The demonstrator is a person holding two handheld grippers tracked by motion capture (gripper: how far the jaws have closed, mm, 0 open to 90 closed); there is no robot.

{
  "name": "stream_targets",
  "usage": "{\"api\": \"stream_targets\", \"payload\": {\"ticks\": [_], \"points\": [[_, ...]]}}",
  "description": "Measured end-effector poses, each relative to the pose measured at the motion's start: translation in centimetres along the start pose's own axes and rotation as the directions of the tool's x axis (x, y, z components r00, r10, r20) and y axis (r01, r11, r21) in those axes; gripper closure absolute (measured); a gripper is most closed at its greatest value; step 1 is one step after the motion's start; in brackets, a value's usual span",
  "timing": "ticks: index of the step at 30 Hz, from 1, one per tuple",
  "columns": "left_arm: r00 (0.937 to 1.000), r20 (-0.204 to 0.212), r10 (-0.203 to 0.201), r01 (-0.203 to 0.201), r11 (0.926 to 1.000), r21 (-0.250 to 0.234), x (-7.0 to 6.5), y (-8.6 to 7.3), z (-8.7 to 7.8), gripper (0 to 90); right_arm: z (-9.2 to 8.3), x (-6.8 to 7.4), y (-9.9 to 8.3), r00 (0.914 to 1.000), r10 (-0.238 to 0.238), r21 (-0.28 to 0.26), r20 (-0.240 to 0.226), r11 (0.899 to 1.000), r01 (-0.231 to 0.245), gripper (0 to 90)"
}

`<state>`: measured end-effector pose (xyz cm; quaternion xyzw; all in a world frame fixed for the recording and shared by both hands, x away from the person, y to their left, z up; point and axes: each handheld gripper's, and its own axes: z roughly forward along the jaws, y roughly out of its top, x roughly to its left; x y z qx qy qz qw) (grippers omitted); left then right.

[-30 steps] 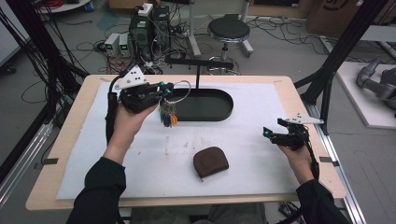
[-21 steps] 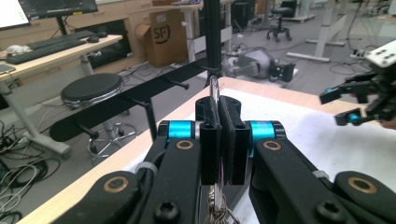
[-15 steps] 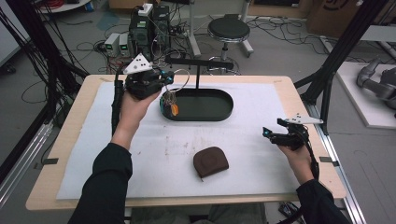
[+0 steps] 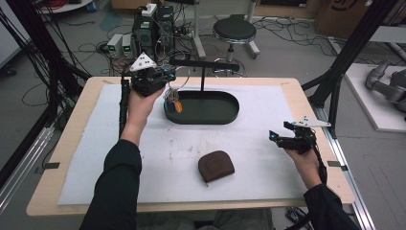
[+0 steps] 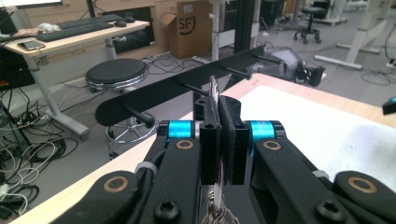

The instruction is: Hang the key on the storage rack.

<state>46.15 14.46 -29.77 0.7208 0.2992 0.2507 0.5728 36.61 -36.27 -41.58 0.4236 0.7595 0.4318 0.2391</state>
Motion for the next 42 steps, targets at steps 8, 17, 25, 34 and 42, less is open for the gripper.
{"api": "stream_targets", "payload": {"ticks": [8,17,25,34,42], "points": [[0.9988,-0.031,-0.037,0.037,0.9993,0.002,1.7,-0.5,0.6,86.4,0.2,0.0,0.0,1.0,-0.002,0.004,-0.005,1.0,0.002,21.6],[0.9949,-0.04,-0.092,0.093,0.9956,0.012,2.8,-1.5,1.5,86.4,0.2,-0.1,0.0,1.0,0.0,0.004,-0.002,1.0,0.0,21.6],[0.9928,-0.039,-0.113,0.113,0.9935,0.006,3.1,-2.2,1.7,86.4,0.2,0.0,0.0,1.0,-0.001,0.005,-0.007,1.0,0.001,21.6],[0.9892,-0.049,-0.138,0.138,0.9904,0.0,3.5,-2.9,1.8,86.4,0.2,0.0,0.0,1.0,-0.004,0.003,-0.008,1.0,0.004,21.7],[0.9862,-0.049,-0.159,0.158,0.9873,-0.015,3.8,-3.4,1.9,86.3,0.3,0.1,0.0,0.9999,-0.009,0.008,-0.011,1.0,0.01,21.7]]}}
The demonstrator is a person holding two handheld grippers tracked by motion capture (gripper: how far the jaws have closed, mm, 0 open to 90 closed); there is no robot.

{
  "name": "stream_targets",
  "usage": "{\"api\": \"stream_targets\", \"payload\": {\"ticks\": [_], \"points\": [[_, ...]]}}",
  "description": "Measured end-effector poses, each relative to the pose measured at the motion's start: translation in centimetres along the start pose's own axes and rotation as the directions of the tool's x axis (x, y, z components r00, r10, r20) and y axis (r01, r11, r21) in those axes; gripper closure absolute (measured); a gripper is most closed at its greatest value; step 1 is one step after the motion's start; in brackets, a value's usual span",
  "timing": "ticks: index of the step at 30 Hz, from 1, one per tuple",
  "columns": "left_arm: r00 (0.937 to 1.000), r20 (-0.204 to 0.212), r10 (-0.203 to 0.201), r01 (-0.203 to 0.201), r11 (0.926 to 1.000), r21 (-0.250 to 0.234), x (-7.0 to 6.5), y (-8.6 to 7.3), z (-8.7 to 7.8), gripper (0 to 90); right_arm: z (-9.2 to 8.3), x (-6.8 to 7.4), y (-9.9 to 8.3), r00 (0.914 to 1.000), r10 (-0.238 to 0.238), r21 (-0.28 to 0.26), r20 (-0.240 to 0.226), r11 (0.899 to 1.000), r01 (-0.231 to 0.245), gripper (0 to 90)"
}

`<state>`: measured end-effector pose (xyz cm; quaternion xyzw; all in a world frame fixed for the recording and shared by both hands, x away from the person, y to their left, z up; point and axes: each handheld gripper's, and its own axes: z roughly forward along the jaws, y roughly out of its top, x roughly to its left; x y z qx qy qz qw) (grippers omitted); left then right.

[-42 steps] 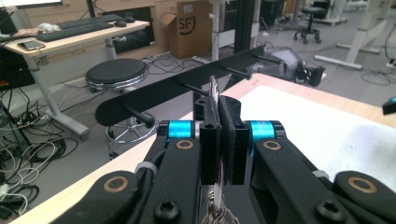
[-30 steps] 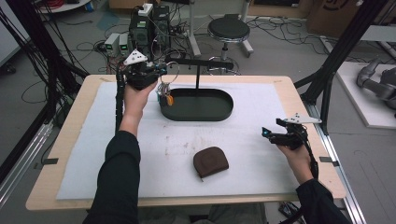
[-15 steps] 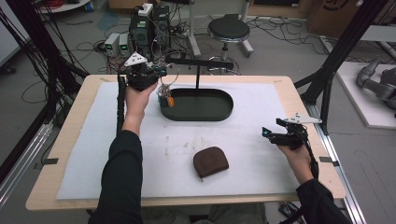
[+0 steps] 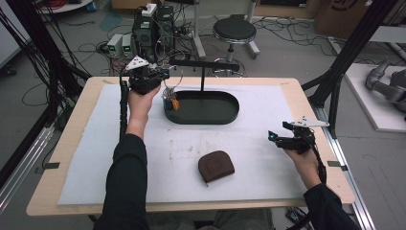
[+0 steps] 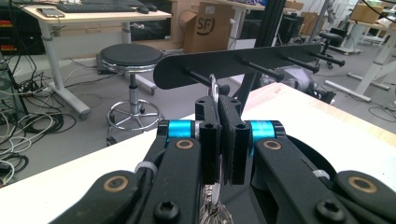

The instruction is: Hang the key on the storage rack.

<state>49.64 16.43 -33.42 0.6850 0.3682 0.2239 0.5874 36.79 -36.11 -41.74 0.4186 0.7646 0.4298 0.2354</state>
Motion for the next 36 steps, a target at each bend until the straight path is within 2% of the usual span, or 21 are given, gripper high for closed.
{"api": "stream_targets", "payload": {"ticks": [21,25,30,31,34,36], "points": [[0.9999,-0.014,0.004,-0.003,0.9998,0.019,-0.1,-0.4,0.2,85.3,0.0,0.0,0.0,1.0,-0.001,-0.002,-0.001,1.0,0.001,21.7],[0.9996,-0.02,0.019,-0.019,0.9998,0.009,-0.2,-0.2,0.0,84.0,0.0,0.0,0.0,1.0,-0.001,-0.003,-0.002,1.0,0.001,21.7],[0.9982,-0.046,0.039,-0.039,0.9992,0.005,-0.5,0.2,-0.6,71.6,-0.1,0.0,0.0,1.0,-0.001,-0.003,-0.003,1.0,0.001,21.7],[0.9982,-0.046,0.039,-0.039,0.9992,0.005,-0.5,0.2,-0.6,67.2,-0.1,0.1,0.0,1.0,-0.001,-0.002,-0.003,1.0,0.001,21.7],[0.9936,-0.089,0.069,-0.067,0.9975,0.025,-0.9,0.7,-1.3,52.1,0.0,0.1,0.0,1.0,-0.007,-0.004,0.0,1.0,0.007,21.7],[0.9911,-0.101,0.087,-0.084,0.996,0.03,-1.2,0.8,-1.8,44.4,0.0,0.1,0.0,1.0,-0.004,-0.003,-0.001,1.0,0.004,21.7]]}}
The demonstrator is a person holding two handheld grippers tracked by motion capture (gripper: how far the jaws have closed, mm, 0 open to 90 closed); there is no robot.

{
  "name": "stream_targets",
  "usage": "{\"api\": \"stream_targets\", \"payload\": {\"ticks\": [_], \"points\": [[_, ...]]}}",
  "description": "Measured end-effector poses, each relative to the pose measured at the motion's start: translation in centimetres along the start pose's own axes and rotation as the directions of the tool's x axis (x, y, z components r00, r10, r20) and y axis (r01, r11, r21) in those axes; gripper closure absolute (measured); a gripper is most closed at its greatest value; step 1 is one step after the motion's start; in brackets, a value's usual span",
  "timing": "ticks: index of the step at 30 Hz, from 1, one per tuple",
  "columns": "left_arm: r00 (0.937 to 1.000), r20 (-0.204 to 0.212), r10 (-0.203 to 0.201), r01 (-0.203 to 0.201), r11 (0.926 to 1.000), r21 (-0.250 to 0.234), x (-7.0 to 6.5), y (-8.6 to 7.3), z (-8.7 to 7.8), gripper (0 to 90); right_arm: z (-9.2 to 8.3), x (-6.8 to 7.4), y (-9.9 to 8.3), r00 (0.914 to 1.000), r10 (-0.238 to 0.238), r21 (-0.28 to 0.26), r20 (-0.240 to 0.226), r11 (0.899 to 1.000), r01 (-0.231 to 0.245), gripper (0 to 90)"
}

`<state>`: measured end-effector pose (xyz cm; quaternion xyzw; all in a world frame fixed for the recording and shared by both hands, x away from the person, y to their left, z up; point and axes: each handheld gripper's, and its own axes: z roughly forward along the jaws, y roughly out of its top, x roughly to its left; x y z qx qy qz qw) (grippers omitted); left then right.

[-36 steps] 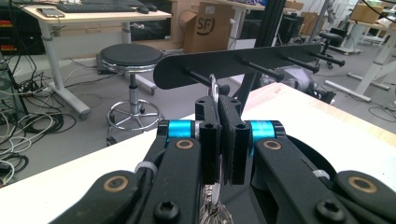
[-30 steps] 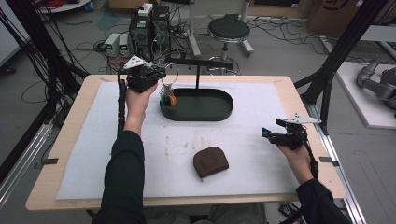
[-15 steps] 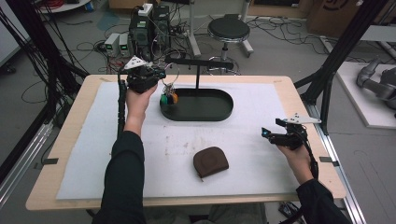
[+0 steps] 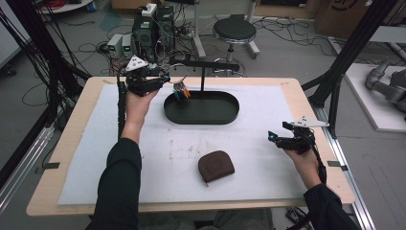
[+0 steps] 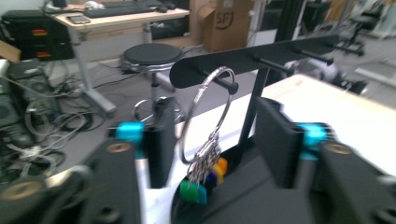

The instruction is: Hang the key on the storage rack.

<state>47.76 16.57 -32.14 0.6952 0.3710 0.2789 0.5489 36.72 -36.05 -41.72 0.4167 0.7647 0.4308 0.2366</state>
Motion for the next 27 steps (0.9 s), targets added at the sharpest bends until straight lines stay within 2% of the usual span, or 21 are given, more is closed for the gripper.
{"api": "stream_targets", "payload": {"ticks": [3,8,16,21,27], "points": [[0.9996,0.016,0.021,-0.021,0.9991,-0.036,-0.5,-0.1,-1.3,43.1,0.0,0.0,0.0,1.0,0.002,0.002,0.0,1.0,-0.002,21.7],[0.9975,0.047,0.053,-0.052,0.998,-0.035,-1.3,-0.4,-3.5,38.2,0.0,0.1,0.0,1.0,-0.005,0.002,0.004,1.0,0.005,21.7],[0.9881,0.101,0.116,-0.113,0.993,-0.034,-3.5,-1.5,-7.5,31.6,0.0,0.2,0.0,1.0,-0.005,0.003,0.008,1.0,0.005,21.7],[0.9798,0.112,0.166,-0.164,0.9861,-0.027,-4.9,-2.8,-9.6,29.8,0.0,0.0,0.0,1.0,0.005,0.001,0.008,1.0,-0.005,21.6],[0.9753,0.115,0.189,-0.189,0.9819,-0.013,-6.2,-5.2,-11.1,28.7,-0.3,-0.2,0.2,1.0,0.006,-0.008,0.007,1.0,-0.006,21.6]]}}
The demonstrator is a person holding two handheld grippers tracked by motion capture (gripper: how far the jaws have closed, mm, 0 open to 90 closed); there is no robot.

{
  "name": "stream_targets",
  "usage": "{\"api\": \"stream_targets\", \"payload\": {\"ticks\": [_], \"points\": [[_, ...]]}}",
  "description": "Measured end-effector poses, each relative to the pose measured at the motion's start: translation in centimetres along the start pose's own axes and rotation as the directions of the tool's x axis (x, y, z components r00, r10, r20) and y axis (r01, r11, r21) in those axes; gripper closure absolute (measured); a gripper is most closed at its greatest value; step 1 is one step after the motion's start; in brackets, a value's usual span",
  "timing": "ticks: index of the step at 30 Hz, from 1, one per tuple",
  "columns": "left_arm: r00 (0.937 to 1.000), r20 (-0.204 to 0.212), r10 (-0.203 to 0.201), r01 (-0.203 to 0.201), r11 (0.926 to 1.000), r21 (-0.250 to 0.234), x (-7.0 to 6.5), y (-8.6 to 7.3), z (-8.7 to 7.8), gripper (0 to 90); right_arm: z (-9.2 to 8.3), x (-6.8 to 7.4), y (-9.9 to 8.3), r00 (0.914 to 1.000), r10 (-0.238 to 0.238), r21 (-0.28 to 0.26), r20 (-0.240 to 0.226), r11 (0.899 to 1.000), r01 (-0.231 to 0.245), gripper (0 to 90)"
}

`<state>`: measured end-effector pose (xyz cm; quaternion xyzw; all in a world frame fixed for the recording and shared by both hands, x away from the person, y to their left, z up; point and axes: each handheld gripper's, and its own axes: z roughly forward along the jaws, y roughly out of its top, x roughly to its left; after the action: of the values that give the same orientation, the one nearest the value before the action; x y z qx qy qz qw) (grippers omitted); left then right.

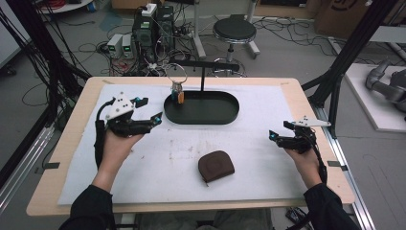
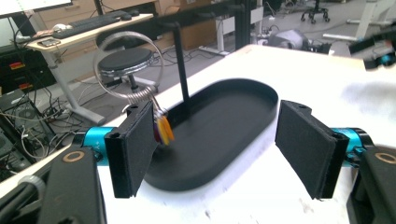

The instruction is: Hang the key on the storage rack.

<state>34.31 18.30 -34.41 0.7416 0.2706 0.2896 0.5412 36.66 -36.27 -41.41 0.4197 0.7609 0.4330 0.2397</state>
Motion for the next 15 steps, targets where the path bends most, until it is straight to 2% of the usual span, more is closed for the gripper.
{"api": "stream_targets", "payload": {"ticks": [3,6,12,15], "points": [[1.0,0.007,-0.002,0.002,0.9999,0.012,-0.8,-1.4,-0.3,28.7,-0.2,0.0,0.1,1.0,0.001,-0.004,-0.001,1.0,-0.001,21.6],[0.9999,0.008,-0.007,0.007,1.0,0.004,-1.2,-2.6,-0.6,28.7,-0.4,0.0,0.1,1.0,0.003,-0.006,-0.005,1.0,-0.003,21.6],[0.9991,-0.018,-0.038,0.038,0.9992,-0.008,-0.8,-4.2,-1.5,28.3,-0.8,-0.1,0.2,0.9999,0.011,-0.018,0.001,1.0,-0.011,21.6],[0.9987,-0.029,-0.041,0.041,0.9991,-0.007,-0.6,-4.7,-1.7,28.0,-1.2,-0.1,0.1,1.0,0.008,-0.026,0.004,1.0,-0.008,21.6]]}}
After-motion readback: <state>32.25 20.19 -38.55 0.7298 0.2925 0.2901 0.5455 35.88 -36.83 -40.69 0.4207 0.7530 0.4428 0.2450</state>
